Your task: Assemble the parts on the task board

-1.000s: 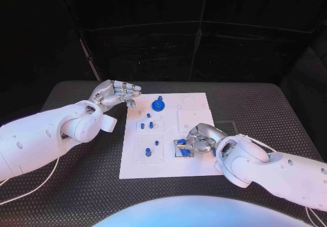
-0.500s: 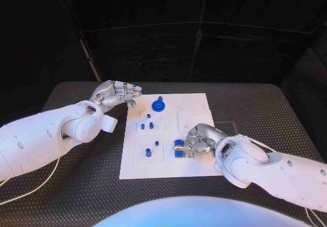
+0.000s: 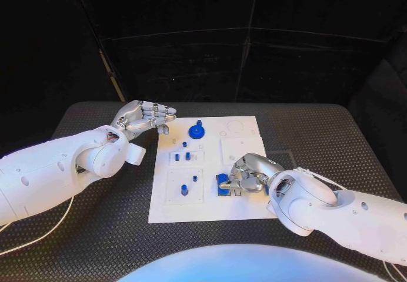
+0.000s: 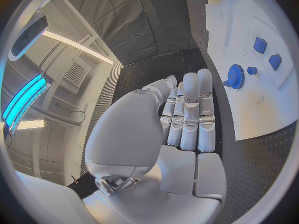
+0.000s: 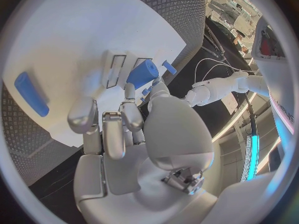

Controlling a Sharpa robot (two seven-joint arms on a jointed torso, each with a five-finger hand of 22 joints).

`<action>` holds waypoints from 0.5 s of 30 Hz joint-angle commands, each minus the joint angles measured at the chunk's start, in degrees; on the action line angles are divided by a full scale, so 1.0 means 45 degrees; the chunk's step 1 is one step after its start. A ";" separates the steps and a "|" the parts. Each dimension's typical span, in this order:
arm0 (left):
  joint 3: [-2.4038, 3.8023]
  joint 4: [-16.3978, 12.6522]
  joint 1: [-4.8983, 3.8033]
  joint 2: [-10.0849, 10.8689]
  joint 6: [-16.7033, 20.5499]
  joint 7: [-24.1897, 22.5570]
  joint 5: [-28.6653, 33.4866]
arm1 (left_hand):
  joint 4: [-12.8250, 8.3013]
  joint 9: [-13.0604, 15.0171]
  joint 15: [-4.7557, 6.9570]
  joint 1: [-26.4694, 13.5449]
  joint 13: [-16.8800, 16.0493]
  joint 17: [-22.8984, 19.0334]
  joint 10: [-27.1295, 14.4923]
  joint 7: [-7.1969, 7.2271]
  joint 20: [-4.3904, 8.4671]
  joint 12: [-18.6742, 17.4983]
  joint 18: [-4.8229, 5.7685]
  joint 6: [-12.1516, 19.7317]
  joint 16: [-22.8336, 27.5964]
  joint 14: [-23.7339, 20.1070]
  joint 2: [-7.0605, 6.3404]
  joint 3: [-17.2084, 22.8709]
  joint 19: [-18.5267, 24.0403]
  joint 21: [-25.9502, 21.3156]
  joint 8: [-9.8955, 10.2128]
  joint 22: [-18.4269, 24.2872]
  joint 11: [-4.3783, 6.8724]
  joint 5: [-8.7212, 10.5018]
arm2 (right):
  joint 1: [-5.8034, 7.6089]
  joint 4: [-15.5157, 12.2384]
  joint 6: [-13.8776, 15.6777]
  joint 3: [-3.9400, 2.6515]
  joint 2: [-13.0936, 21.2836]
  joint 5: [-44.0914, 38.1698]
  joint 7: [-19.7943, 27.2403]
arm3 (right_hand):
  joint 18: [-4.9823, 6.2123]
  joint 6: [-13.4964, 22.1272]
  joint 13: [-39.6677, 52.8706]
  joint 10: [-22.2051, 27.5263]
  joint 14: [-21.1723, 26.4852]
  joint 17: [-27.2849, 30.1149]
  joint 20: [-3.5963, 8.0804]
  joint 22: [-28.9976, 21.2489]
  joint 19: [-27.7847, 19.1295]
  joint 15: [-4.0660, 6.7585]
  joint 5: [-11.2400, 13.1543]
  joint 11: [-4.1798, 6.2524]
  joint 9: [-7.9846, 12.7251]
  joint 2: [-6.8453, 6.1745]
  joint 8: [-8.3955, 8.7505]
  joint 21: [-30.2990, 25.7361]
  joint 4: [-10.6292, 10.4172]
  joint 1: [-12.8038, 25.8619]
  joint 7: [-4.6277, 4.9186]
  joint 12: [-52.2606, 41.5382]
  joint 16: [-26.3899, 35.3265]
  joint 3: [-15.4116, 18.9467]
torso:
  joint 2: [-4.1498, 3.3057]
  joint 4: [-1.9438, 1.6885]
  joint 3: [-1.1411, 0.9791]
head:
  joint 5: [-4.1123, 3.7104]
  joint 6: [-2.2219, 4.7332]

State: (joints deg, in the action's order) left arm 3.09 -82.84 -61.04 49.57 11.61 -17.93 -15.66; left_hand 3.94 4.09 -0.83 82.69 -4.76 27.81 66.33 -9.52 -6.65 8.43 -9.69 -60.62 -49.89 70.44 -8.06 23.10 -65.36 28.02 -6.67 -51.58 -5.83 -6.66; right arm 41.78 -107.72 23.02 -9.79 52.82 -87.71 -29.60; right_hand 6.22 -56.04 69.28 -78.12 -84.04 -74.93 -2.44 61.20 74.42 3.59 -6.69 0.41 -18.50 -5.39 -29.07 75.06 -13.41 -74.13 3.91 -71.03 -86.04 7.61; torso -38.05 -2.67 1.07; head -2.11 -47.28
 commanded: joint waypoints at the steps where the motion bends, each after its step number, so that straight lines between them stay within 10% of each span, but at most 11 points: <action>1: 0.0012 -0.0013 -0.0014 -0.0010 -0.0139 -0.0007 0.0047 | -0.0032 -0.0006 -0.0008 -0.0131 0.0022 -0.0014 -0.0094 -0.0051 0.0010 0.0052 -0.0163 0.0039 0.0056 -0.0109 -0.0007 -0.0025 0.0062 -0.0060 0.0023 0.0014 0.0018 0.0009 | 0.0016 -0.0022 -0.0218 0.0005 0.0015 -0.0574 0.0088 | -0.0127 -0.0058 0.0097 -0.0137 -0.1006 -0.1695 0.0003 0.0085 0.0112 0.0109 0.0063 0.0019 -0.0029 0.0045 -0.0112 0.0097 0.0119 -0.0304 -0.0047 -0.0113 -0.0122 -0.0001 | 0.0002 -0.0007 0.0011 | 0.0002 -0.0008; 15: 0.0012 -0.0033 -0.0013 0.0035 -0.0111 -0.0012 0.0047 | -0.0031 -0.0008 -0.0011 -0.0145 0.0024 -0.0022 -0.0112 -0.0054 0.0007 0.0059 -0.0163 0.0050 0.0066 -0.0116 -0.0002 -0.0031 0.0067 -0.0076 0.0026 0.0025 0.0015 0.0007 | 0.0015 0.0128 -0.0103 0.0005 -0.0113 -0.1197 0.0064 | -0.0143 -0.0183 0.0412 -0.0335 -0.1015 -0.1764 0.0043 0.0181 0.0157 0.0158 0.0006 0.0088 -0.0144 0.0320 -0.0364 0.0146 0.0383 -0.0805 -0.0126 -0.0376 -0.0154 0.0086 | -0.0002 -0.0002 0.0015 | 0.0026 -0.0074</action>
State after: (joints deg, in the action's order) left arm 3.09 -82.86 -61.03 49.70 11.57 -17.83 -15.66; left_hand 3.94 4.09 -0.83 82.69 -4.71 27.77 66.33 -9.52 -6.65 8.43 -9.69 -60.62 -49.89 70.44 -8.06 23.10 -65.36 28.02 -6.67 -51.52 -5.83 -6.66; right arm 41.79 -107.05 22.79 -9.75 52.37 -91.47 -29.60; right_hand 6.21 -56.45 71.09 -79.24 -84.03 -74.92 -2.23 61.96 74.63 4.01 -6.64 0.72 -19.10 -4.05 -30.40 75.39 -12.05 -77.20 3.50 -72.50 -86.46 8.01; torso -38.08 -2.77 1.14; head -2.08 -47.57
